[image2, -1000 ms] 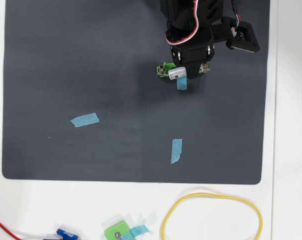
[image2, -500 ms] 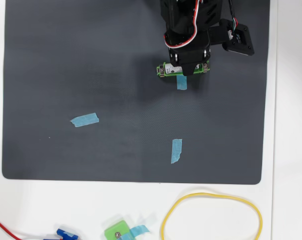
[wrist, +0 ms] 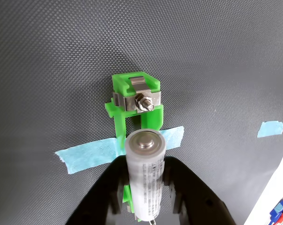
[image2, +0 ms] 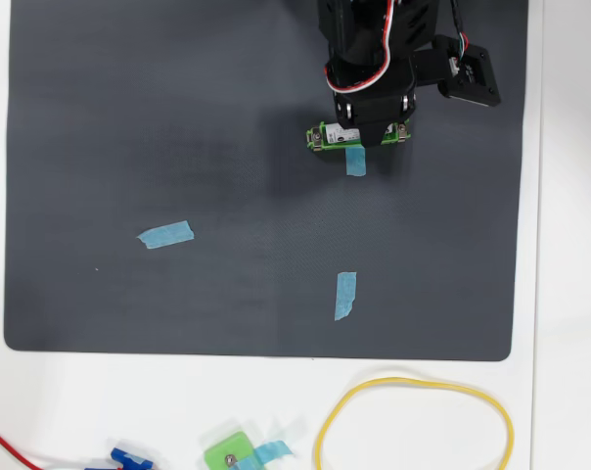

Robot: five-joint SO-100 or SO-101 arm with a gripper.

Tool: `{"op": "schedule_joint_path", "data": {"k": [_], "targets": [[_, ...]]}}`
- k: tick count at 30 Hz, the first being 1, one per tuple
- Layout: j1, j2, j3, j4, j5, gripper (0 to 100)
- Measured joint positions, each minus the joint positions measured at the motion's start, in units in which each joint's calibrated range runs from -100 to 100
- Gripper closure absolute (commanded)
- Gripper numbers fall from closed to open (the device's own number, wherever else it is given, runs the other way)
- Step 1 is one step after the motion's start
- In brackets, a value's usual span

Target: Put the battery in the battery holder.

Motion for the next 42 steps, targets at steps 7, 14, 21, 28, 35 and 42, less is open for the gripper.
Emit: {"op": "schedule_joint_path", "data": {"k": [7, 14, 21, 28, 35, 42], "targets": [[0.0, 0.0, 0.0, 0.0, -1.5, 100], [0.0, 0.0, 0.0, 0.0, -1.5, 100], [0.0, 0.0, 0.0, 0.0, -1.5, 100], [0.0, 0.0, 0.0, 0.0, -1.5, 100], [-0.22, 0.0, 0.0, 0.0, -1.5, 89], [-0.22, 0.0, 0.0, 0.0, -1.5, 82]]}}
